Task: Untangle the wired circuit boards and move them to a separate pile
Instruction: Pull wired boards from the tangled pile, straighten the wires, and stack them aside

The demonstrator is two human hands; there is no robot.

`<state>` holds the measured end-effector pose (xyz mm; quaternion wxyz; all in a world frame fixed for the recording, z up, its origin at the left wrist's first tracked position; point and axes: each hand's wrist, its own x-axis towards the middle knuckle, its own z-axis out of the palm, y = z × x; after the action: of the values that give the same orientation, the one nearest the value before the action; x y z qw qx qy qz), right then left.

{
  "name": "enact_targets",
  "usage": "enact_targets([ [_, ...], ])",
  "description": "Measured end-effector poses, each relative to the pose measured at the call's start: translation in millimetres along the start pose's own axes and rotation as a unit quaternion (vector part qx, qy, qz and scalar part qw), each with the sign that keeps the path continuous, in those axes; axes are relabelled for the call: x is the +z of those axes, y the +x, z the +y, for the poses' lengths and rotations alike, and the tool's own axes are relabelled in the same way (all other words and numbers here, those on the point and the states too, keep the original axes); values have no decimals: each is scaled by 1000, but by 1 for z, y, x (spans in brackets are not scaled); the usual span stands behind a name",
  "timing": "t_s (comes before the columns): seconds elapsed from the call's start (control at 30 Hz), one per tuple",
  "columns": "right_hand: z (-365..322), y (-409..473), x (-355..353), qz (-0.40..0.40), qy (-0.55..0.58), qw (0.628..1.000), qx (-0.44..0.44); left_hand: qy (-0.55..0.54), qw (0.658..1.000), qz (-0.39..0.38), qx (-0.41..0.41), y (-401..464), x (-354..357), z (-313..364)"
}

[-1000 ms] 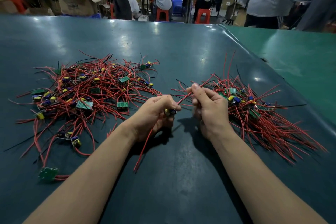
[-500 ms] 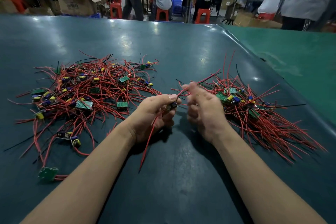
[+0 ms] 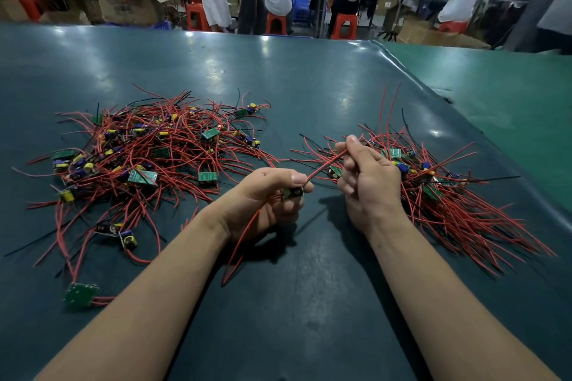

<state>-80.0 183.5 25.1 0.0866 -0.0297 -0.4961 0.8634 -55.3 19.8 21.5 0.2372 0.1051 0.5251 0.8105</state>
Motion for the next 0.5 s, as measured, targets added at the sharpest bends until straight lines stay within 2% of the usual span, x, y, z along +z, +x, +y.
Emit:
enact_targets([
  [0.17, -2, 2, -2, 51, 47, 997, 20, -38, 999, -35, 12, -5, -4, 2],
  [0.3, -2, 2, -1, 43, 51, 997, 31, -144, 987, -1, 69, -6, -9, 6],
  [0.4, 6, -9, 5, -49, -121, 991, 0, -270, 958, -8, 94, -5, -11, 10],
  [0.43, 11, -15, 8, -100, -177, 979, -9, -286, 952, -6, 104, -4, -11, 10],
  [0.5, 19, -23, 13, -180, -198, 964, -3, -270, 953, 30, 134, -2, -9, 10],
])
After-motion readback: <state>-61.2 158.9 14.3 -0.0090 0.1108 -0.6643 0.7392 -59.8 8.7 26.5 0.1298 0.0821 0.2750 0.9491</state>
